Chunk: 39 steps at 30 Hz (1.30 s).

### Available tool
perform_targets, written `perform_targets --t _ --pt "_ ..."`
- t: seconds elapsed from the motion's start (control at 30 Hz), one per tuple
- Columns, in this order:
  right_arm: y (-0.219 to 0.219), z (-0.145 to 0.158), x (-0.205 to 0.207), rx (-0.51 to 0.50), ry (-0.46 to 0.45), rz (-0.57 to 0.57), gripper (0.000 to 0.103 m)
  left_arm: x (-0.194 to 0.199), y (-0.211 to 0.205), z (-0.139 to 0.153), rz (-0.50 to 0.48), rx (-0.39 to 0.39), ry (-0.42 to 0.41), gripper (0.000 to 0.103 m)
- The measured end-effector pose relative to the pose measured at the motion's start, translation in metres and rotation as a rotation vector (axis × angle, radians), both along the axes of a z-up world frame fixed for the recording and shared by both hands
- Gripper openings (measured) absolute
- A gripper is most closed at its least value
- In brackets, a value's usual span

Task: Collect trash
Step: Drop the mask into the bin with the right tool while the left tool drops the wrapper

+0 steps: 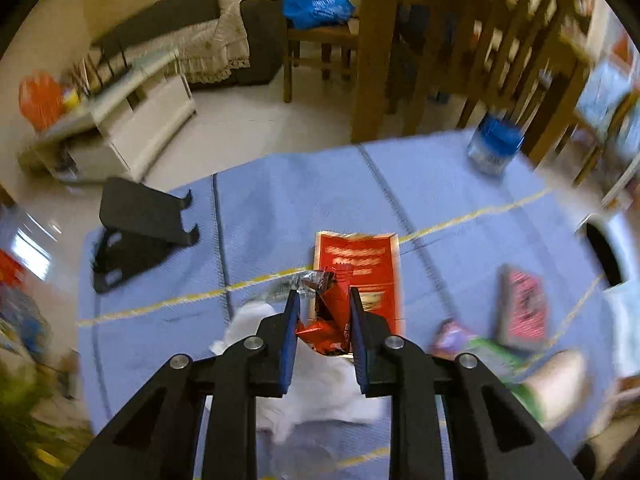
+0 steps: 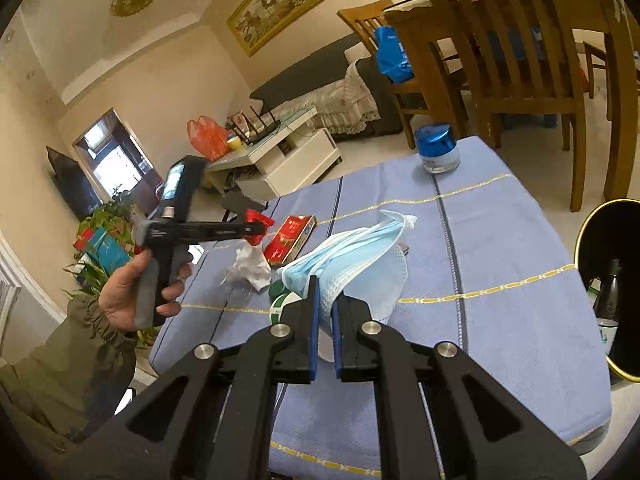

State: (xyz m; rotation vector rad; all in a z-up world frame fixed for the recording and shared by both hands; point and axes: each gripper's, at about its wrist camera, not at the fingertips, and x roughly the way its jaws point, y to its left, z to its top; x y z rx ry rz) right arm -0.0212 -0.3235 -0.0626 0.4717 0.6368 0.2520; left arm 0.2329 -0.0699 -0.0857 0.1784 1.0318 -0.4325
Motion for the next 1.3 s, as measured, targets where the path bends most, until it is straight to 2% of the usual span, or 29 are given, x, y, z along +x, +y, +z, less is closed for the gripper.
perform_targets --t 0.1,0.2,0.33,0.43,0.63,0.7,0.73,0.77,0.83,0.93,1.0,1.23,1.3 --pt "-0.009 0.009 -0.007 0.006 -0.025 -0.027 0.006 -0.007 0.003 0.017 0.002 -0.083 0.017 0.022" --pt "-0.024 0.019 -0.019 -0.008 -0.047 -0.067 0.006 -0.026 -0.015 0.032 -0.045 -0.088 -0.013 0.022" --pt "-0.054 0.002 -0.028 -0.019 0.011 -0.143 0.006 -0.059 -0.049 0.044 -0.140 -0.116 -0.022 0.022" --pt "-0.102 -0.019 -0.042 -0.011 0.075 -0.267 0.006 -0.095 -0.088 0.047 -0.252 -0.098 -0.033 0.022" --pt "-0.191 -0.023 -0.069 -0.045 0.121 -0.457 0.007 -0.143 -0.158 0.044 -0.411 -0.119 -0.010 0.022" --pt "-0.212 -0.036 -0.070 -0.053 0.176 -0.498 0.023 -0.156 -0.184 0.041 -0.451 -0.122 -0.003 0.022" --pt "-0.222 -0.046 -0.067 -0.074 0.230 -0.516 0.059 -0.162 -0.198 0.038 -0.467 -0.118 0.002 0.022" --pt "-0.226 -0.052 -0.066 -0.091 0.260 -0.531 0.085 -0.166 -0.205 0.034 -0.477 -0.117 0.009 0.022" --pt "-0.235 -0.059 -0.069 -0.106 0.268 -0.541 0.085 -0.173 -0.223 0.024 -0.506 -0.110 0.040 0.022" --pt "-0.247 -0.057 -0.082 -0.100 0.225 -0.574 0.087 -0.187 -0.250 0.009 -0.552 -0.074 0.053 0.022" --pt "-0.254 -0.057 -0.092 -0.080 0.200 -0.607 0.090 -0.190 -0.264 0.003 -0.562 -0.076 0.076 0.022" --pt "-0.270 -0.058 -0.122 -0.048 0.157 -0.675 0.091 -0.186 -0.317 0.003 -0.580 -0.101 0.095 0.023" --pt "-0.274 -0.060 -0.131 -0.050 0.155 -0.687 0.092 -0.185 -0.337 0.005 -0.588 -0.127 0.098 0.034"
